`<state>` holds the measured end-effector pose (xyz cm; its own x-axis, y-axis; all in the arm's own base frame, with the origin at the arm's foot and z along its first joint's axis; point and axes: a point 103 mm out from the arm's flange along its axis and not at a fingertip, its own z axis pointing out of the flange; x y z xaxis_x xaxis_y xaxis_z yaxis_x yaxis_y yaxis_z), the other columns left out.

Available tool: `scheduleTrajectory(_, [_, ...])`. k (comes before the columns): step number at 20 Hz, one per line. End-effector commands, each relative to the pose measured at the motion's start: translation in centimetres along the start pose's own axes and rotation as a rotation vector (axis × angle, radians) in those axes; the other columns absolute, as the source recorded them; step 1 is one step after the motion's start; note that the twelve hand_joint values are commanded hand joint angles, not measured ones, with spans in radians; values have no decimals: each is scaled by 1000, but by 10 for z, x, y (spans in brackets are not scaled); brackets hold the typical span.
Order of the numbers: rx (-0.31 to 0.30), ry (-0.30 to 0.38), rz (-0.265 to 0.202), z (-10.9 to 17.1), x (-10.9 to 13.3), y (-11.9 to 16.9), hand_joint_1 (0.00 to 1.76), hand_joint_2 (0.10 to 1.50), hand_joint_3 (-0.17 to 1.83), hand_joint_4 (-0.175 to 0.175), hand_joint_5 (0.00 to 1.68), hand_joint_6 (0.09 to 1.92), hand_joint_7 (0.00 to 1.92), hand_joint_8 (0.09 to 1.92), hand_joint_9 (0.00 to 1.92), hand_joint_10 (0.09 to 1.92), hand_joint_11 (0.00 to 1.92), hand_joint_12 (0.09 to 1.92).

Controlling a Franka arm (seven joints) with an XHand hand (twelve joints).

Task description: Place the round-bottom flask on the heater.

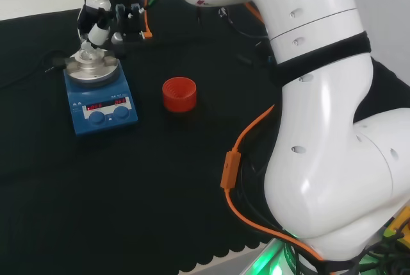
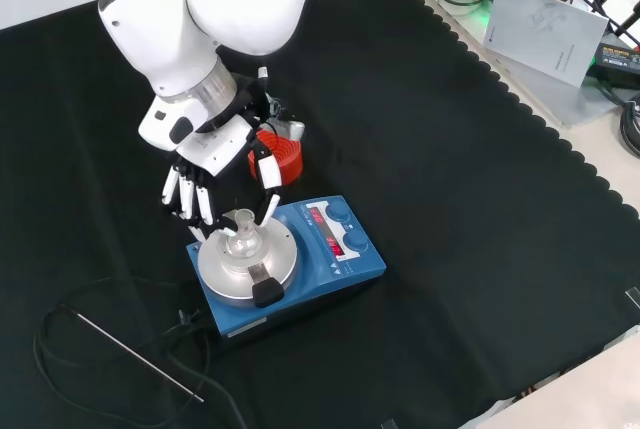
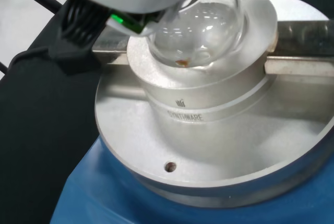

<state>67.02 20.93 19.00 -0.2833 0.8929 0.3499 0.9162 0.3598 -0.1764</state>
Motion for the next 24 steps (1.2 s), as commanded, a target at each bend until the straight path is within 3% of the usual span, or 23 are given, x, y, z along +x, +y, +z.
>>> scheduleTrajectory(1, [3,3,-2,-1,1,-1,1107,425,1044,74,1014,769,714,537,843,498,432,1279])
scheduleTrajectory(11, [11,-2,-7,-3,3,-3,1102,379,1097,39,935,735,679,539,815,508,395,1280])
scheduleTrajectory(17, [-15,-1,-4,-17,1,-12,1096,369,1101,6,683,743,647,560,784,536,376,1292])
scheduleTrajectory(24, [-51,9,2,-36,-4,-29,1076,356,1101,-6,467,567,604,582,753,561,361,1302])
